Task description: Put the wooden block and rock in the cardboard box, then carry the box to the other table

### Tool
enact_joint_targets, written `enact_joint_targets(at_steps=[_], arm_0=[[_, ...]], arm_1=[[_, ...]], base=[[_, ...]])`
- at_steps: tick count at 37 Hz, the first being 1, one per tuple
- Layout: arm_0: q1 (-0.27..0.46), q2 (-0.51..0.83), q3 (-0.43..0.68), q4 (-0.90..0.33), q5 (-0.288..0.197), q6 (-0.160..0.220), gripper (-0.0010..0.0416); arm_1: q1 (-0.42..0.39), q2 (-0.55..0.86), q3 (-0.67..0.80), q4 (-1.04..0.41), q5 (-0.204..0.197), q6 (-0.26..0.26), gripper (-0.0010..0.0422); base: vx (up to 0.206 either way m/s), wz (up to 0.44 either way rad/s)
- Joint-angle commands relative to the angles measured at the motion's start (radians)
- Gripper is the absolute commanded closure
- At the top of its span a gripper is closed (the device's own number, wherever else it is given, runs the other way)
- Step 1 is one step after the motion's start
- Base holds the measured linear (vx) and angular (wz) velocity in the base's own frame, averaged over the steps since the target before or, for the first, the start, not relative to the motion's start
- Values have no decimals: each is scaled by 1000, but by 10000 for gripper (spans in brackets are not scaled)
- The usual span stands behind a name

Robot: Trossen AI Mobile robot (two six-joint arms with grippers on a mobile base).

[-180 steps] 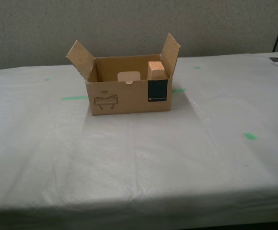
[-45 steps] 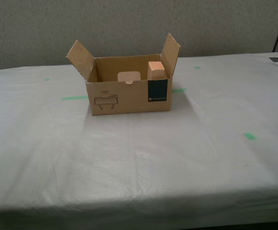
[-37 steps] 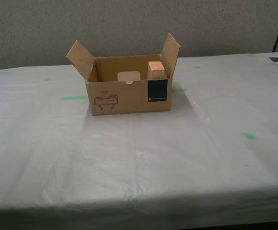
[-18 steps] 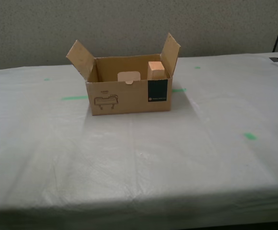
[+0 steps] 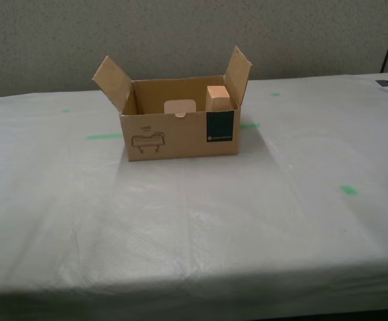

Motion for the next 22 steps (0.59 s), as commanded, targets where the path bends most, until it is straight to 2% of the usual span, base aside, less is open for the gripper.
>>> enact_joint_targets(at_steps=[1, 22], arm_0=[[1, 0, 1, 0, 4, 1, 7], [1, 0, 1, 0, 4, 1, 7]], arm_1=[[0, 0, 1, 1, -1, -2, 14], [0, 0, 1, 1, -1, -2, 14]], base=[[0, 0], [0, 0]])
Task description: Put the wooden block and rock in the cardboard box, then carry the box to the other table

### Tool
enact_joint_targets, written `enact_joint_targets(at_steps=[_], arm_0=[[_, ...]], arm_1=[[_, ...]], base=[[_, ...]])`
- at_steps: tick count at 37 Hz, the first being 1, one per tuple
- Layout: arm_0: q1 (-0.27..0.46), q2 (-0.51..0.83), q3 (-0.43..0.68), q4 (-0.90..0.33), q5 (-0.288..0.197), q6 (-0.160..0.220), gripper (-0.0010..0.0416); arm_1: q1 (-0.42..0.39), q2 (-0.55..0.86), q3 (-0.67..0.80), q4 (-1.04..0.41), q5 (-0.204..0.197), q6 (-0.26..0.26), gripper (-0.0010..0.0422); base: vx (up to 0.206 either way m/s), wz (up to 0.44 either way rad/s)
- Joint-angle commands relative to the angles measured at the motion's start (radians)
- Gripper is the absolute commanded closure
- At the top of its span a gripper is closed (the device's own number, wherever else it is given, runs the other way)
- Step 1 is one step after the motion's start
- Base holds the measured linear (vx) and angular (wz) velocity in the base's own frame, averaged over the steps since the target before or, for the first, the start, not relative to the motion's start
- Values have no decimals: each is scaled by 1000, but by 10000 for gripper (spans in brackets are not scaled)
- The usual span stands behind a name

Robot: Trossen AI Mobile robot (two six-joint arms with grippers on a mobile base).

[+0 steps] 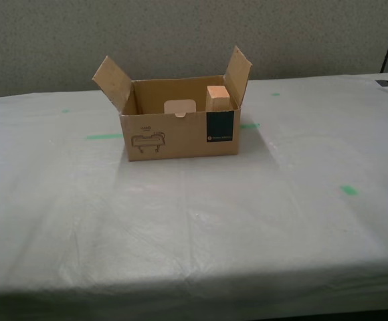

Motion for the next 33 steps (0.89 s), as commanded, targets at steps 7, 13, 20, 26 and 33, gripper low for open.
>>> enact_joint_targets(at_steps=[7, 13, 20, 26, 33], arm_0=[[0, 0, 1, 0, 4, 1, 7], [0, 0, 1, 0, 4, 1, 7], [0, 0, 1, 0, 4, 1, 7], [0, 0, 1, 0, 4, 1, 7], [0, 0, 1, 0, 4, 1, 7]], arm_1=[[0, 0, 1, 0, -1, -2, 14], [0, 0, 1, 0, -1, -2, 14], [0, 0, 1, 0, -1, -2, 14], [0, 0, 1, 1, -1, -2, 14], [0, 0, 1, 1, -1, -2, 14]], base=[[0, 0], [0, 0], [0, 0], [0, 0], [0, 0]])
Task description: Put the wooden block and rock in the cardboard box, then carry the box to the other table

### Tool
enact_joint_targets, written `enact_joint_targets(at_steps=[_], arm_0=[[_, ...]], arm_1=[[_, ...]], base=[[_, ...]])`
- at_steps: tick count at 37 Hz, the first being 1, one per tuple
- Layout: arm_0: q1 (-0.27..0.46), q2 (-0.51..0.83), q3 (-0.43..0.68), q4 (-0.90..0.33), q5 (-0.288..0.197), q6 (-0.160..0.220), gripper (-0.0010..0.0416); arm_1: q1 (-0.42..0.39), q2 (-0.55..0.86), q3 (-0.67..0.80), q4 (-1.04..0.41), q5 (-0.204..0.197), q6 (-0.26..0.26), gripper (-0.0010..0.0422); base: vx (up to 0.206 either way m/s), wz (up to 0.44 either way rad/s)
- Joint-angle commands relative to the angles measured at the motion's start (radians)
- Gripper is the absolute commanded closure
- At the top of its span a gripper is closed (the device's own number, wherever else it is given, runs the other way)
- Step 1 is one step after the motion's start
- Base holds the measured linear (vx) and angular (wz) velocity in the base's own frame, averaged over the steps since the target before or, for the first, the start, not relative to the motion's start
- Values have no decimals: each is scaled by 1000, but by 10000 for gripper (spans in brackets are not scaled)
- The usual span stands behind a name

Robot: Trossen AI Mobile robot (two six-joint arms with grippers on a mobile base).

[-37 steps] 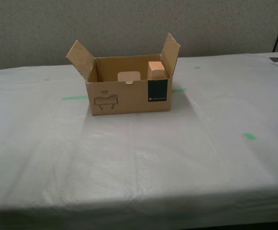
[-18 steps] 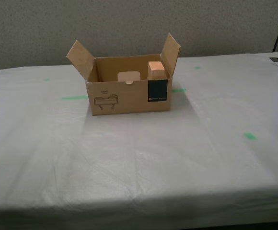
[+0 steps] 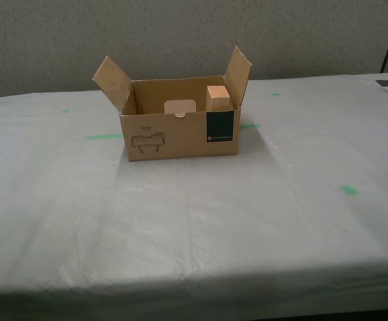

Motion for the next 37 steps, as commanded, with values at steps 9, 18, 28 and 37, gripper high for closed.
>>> enact_joint_targets(at_steps=[9, 18, 28, 37], arm_0=[[0, 0, 1, 0, 4, 1, 7], [0, 0, 1, 0, 4, 1, 7], [0, 0, 1, 0, 4, 1, 7], [0, 0, 1, 0, 4, 1, 7]], arm_1=[[0, 0, 1, 0, -1, -2, 14], [0, 0, 1, 0, -1, -2, 14], [0, 0, 1, 0, -1, -2, 14], [0, 0, 1, 1, -1, -2, 14]], base=[[0, 0], [0, 0], [0, 0], [0, 0]])
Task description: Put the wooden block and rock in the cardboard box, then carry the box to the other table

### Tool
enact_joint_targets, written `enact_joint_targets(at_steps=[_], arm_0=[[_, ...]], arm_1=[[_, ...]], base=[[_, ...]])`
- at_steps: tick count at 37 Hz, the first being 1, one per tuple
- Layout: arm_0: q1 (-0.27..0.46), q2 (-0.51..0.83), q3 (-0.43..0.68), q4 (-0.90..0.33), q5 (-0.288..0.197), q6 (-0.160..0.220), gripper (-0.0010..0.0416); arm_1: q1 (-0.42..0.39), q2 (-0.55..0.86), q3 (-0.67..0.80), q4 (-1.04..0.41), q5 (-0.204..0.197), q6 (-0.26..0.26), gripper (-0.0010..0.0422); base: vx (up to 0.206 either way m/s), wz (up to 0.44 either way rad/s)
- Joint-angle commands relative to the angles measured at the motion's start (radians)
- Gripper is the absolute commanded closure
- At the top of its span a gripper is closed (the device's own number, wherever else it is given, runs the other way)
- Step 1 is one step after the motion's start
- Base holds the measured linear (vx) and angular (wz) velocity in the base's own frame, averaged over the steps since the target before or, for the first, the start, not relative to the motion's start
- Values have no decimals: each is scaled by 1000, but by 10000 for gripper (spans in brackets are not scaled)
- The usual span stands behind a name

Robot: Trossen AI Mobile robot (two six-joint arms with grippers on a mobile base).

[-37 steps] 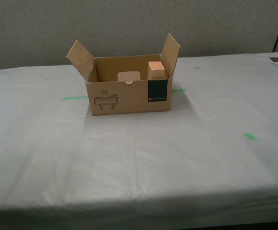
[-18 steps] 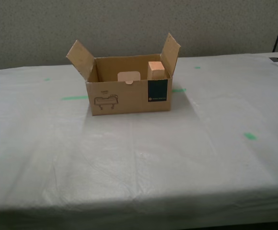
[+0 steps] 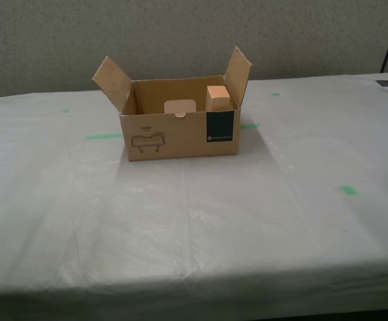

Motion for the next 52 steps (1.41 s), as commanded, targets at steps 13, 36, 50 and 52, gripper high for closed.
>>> enact_joint_targets(at_steps=[13, 36, 50, 52], arm_0=[[0, 0, 1, 0, 4, 1, 7], [0, 0, 1, 0, 4, 1, 7], [0, 0, 1, 0, 4, 1, 7], [0, 0, 1, 0, 4, 1, 7]], arm_1=[[0, 0, 1, 0, -1, -2, 14], [0, 0, 1, 1, -1, -2, 14], [0, 0, 1, 0, -1, -2, 14], [0, 0, 1, 1, -1, -2, 14]], base=[[0, 0], [0, 0], [0, 0], [0, 0]])
